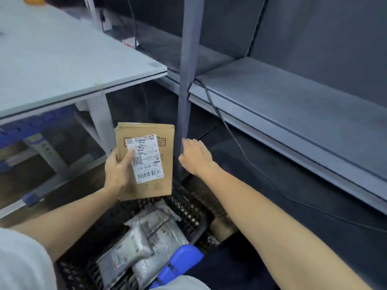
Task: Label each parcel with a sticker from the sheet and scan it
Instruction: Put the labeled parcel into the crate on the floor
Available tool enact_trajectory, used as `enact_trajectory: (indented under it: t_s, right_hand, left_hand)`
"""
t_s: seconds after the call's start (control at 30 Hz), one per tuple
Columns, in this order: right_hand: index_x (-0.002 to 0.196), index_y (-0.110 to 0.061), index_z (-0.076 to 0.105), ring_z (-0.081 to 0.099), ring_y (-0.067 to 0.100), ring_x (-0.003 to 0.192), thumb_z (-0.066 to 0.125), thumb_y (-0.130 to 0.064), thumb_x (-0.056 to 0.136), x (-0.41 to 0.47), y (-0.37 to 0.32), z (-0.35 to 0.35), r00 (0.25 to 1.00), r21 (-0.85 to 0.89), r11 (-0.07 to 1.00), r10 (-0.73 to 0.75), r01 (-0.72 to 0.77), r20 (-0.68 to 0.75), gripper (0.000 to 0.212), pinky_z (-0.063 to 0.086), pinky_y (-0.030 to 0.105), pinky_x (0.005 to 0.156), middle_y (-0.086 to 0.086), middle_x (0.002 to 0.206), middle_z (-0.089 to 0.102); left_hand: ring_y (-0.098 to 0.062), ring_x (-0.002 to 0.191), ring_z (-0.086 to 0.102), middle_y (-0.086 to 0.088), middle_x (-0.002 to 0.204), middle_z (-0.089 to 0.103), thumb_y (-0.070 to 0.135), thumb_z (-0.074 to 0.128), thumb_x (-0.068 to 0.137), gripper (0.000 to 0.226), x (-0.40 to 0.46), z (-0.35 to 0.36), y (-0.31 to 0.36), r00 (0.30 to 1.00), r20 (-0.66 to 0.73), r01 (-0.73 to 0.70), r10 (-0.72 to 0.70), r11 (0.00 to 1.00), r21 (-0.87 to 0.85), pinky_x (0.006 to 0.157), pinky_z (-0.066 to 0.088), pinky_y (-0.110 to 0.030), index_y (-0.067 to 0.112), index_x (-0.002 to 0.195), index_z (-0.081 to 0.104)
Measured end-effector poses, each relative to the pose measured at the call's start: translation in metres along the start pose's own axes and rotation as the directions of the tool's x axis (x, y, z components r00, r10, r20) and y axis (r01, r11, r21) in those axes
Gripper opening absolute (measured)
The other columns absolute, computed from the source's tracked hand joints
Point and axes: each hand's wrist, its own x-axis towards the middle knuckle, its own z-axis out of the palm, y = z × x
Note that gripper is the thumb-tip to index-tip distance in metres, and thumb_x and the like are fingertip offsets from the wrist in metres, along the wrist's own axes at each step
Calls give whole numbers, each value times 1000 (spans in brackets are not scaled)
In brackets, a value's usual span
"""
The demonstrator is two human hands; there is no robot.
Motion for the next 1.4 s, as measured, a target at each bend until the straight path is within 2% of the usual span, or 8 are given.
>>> enact_trajectory:
  t_s: [0.1, 0.27, 0.43, 0.57, 0.93, 1.13, 1.27, 1.4]
  right_hand:
    - [135, -3, 40, 44, 27, 122, 43, -17, 95, 3, 13, -53, 990, -9, 1000, -7, 6, -143, 43, 30, 33, 103, 12, 134, 50]
    - [135, -7, 41, 46, 32, 121, 39, -16, 97, -9, 40, -134, 976, 133, 991, 54, -26, -212, 38, 40, 38, 88, 12, 136, 46]
    - [149, -9, 26, 33, 26, 138, 39, -19, 99, -30, 80, -190, 954, 113, 988, 130, -102, -270, 53, 33, 37, 107, 8, 153, 32]
    - [135, -5, 41, 45, 29, 121, 43, -18, 97, -51, 120, -220, 916, -12, 976, 198, -215, -349, 40, 37, 34, 96, 12, 135, 48]
    - [134, -5, 42, 46, 25, 118, 42, -24, 96, -138, 223, -261, 770, -91, 855, 407, -510, -491, 42, 32, 31, 102, 8, 129, 52]
    - [123, -6, 48, 49, 25, 112, 43, -24, 94, -196, 274, -258, 657, -18, 747, 572, -664, -492, 35, 33, 31, 96, 7, 121, 56]
    - [140, -4, 37, 42, 26, 129, 44, -29, 96, -223, 293, -246, 554, 283, 674, 730, -683, -401, 51, 33, 33, 106, 11, 140, 46]
    - [150, -15, 28, 42, 22, 130, 45, -45, 95, -230, 292, -239, 402, 858, 340, 899, -385, -175, 65, 34, 31, 98, 4, 145, 42]
  left_hand:
    - [3, 88, 65, 17, 95, 68, 35, 58, 92, 15, 10, 16, 46, 992, -27, -128, 126, 990, -65, 79, 48, -25, 29, 106, 60]
    - [12, 80, 63, 14, 97, 65, 24, 56, 95, 28, 21, 47, 127, 954, -103, -299, 283, 929, -219, 73, 48, -9, 9, 119, 58]
    - [-1, 85, 68, 18, 88, 73, 16, 53, 96, 25, 27, 84, 203, 910, -23, -391, 415, 836, -384, 73, 54, -18, 4, 117, 55]
    - [-5, 88, 69, 18, 89, 73, 25, 58, 90, 25, 21, 119, 254, 870, 16, -435, 493, 781, -448, 74, 54, -21, 11, 110, 60]
    - [-17, 95, 66, 6, 97, 70, 35, 60, 83, 16, -26, 259, 316, 763, 262, -371, 591, 733, -571, 84, 53, -35, 27, 97, 61]
    - [-9, 91, 65, 12, 95, 68, 40, 60, 84, 14, -59, 328, 325, 786, 365, -211, 499, 772, -599, 81, 49, -30, 32, 95, 59]
    - [-11, 90, 64, 11, 95, 66, 41, 59, 89, 21, -79, 365, 327, 858, 380, -71, 346, 813, -578, 79, 48, -29, 24, 101, 57]
    - [-20, 100, 63, 2, 109, 64, 49, 57, 90, 44, -105, 392, 324, 858, 498, 188, 127, 824, -534, 91, 51, -40, 15, 116, 43]
